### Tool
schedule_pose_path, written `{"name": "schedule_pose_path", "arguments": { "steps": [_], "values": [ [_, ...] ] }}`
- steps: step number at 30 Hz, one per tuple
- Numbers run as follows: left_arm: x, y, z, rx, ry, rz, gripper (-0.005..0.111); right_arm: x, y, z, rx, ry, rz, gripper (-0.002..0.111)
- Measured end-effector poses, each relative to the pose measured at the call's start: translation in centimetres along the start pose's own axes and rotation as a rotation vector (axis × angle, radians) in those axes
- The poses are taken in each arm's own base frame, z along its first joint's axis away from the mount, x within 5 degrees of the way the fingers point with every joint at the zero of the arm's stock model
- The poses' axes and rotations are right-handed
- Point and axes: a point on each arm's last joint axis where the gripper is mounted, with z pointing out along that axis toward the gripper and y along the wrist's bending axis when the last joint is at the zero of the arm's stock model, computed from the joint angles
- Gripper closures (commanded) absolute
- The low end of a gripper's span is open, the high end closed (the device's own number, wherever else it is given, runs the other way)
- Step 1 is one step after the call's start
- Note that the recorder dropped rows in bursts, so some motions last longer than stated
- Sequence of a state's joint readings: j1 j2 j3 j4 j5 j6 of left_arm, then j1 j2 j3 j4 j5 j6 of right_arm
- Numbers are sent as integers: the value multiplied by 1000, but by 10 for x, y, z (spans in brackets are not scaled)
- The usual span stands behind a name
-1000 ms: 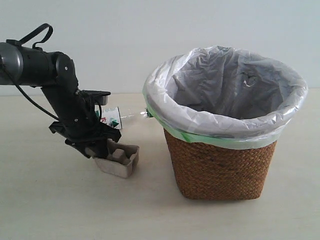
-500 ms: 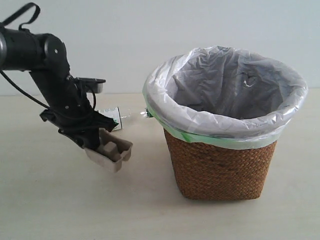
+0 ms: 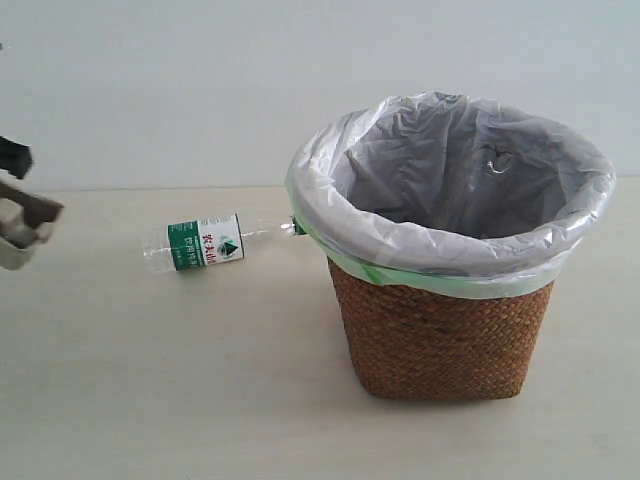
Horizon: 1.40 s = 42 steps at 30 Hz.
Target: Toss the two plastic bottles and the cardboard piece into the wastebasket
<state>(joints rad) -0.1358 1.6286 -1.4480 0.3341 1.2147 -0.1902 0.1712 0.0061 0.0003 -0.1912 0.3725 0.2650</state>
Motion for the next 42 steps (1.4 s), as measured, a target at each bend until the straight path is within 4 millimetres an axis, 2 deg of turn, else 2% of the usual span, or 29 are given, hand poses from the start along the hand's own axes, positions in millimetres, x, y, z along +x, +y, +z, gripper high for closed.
{"name": "schedule_pose_path", "arguments": {
  "steps": [3, 6, 9, 12, 15, 18, 19, 20, 22, 24, 26, 27, 28, 30, 31, 33, 35, 37, 38, 40, 42],
  "values": [
    [11, 24, -7, -46, -9, -73, 103, 0, 0, 0, 0, 0, 0, 108],
    [19, 33, -6, -50, 10, -135, 103, 0, 0, 0, 0, 0, 0, 108],
    [20, 21, -3, 106, 19, -160, 103, 0, 0, 0, 0, 0, 0, 108],
    [9, -11, -12, 480, -90, -157, 103, 0, 0, 0, 0, 0, 0, 108],
    [-7, -50, -50, 971, -256, -135, 103, 0, 0, 0, 0, 0, 0, 108],
    [-16, -75, -104, 1405, -448, -85, 103, 0, 0, 0, 0, 0, 0, 108],
    [-18, -80, -124, 1538, -503, -78, 103, 0, 0, 0, 0, 0, 0, 108],
    [-17, -83, -152, 1697, -578, -42, 103, 0, 0, 0, 0, 0, 0, 108],
    [-18, -80, -170, 1771, -636, -6, 103, 0, 0, 0, 0, 0, 0, 108],
    [-16, -77, -180, 1762, -666, 37, 103, 0, 0, 0, 0, 0, 0, 108],
    [-15, -78, -175, 1664, -642, 83, 103, 0, 0, 0, 0, 0, 0, 108],
    [-14, -81, -157, 1471, -565, 113, 103, 0, 0, 0, 0, 0, 0, 108],
    [-14, -81, -148, 1375, -519, 101, 103, 0, 0, 0, 0, 0, 0, 108],
    [-12, -72, -107, 985, -368, 60, 103, 0, 0, 0, 0, 0, 0, 108],
    [-9, -60, -83, 752, -286, 26, 103, 0, 0, 0, 0, 0, 0, 108],
    [0, -31, -49, 320, -160, -33, 103, 0, 0, 0, 0, 0, 0, 108],
    [5, -13, -40, 104, -108, -73, 103, 0, 0, 0, 0, 0, 0, 108],
    [5, -9, -40, 60, -106, -85, 103, 0, 0, 0, 0, 0, 0, 108],
    [4, -12, -40, 102, -111, -91, 103, 0, 0, 0, 0, 0, 0, 108],
    [-2, -30, -42, 288, -159, -61, 103, 0, 0, 0, 0, 0, 0, 108],
    [-11, -50, -50, 517, -195, -48, 98, 0, 0, 0, 0, 0, 0, 108]
  ]
}}
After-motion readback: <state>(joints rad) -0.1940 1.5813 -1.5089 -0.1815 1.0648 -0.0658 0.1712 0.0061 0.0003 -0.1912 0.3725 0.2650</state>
